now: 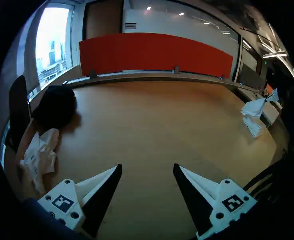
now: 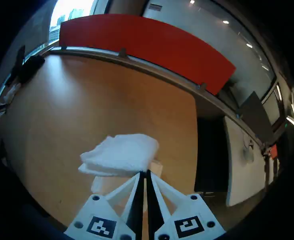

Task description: Fold towel

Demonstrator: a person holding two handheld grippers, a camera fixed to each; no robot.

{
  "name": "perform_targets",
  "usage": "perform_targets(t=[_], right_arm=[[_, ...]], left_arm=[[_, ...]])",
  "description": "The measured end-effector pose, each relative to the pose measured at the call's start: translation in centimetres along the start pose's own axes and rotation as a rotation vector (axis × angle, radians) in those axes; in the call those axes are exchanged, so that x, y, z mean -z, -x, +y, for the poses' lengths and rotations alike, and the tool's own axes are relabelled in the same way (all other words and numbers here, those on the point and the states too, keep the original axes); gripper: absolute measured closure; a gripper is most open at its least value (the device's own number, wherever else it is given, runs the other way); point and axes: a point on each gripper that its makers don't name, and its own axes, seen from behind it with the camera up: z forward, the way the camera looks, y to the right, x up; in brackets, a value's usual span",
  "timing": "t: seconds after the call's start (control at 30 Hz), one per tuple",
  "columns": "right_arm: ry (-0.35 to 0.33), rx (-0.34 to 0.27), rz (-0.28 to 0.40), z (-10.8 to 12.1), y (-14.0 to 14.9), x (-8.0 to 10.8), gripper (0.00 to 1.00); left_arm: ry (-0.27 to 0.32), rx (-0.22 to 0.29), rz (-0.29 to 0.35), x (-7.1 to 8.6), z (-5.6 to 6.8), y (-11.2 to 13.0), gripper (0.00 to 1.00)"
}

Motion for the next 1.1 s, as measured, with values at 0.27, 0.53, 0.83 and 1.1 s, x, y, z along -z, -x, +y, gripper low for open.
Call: perform_targets(t=[0.27, 0.53, 0.83, 1.1], right_arm=[[0.013, -0.055, -0.059, -0.1, 4.4, -0.7, 0.96], [0.018, -0.108, -0.094, 0.0, 6.8, -1.3, 0.96], [0.016, -0.136, -0.131, 0.1, 8.8, -1.7, 0.96], [0.010, -0.158, -0.163, 0.2, 10.2, -1.9, 0.96]], left_arm=[[-0.003, -0.005, -0.003, 0.0, 0.0, 0.0, 0.05], [-0.007, -0.008, -0.005, 0.2, -0.1, 0.0, 0.05], [-0.013, -0.010, -0.009, 0.4, -0.3, 0.2, 0.05], [-0.022, -0.015, -0.009, 0.5, -0.6, 0.1, 0.05]])
